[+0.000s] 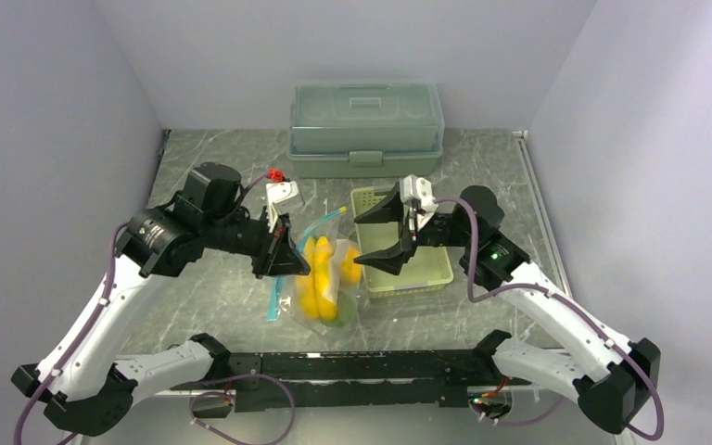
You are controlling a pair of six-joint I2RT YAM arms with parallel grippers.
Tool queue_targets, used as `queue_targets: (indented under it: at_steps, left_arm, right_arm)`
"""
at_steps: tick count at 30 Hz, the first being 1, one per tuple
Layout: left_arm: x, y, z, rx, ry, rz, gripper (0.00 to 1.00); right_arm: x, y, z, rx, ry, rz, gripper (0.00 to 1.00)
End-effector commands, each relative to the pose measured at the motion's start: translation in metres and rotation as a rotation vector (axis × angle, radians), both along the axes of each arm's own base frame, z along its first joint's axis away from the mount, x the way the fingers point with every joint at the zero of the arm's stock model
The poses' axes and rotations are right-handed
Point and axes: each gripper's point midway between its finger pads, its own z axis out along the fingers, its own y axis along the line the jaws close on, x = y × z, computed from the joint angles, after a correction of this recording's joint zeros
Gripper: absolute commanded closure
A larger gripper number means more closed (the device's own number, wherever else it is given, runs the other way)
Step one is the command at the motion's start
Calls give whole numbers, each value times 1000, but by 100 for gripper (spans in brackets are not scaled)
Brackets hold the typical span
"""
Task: Place the food in the zip-top bag and seal the zipper
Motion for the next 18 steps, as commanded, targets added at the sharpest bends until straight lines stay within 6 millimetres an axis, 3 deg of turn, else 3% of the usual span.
queue_targets:
  at_steps: [1,18]
  left_arm:
    - [-13,-1,28,-91,-96,-88,100]
    - [-48,-4,46,-208,-69,-285,100]
  right_arm:
    - [6,-10,27,51,-86,-69,18]
    - [-5,4,66,195,-89,75,17]
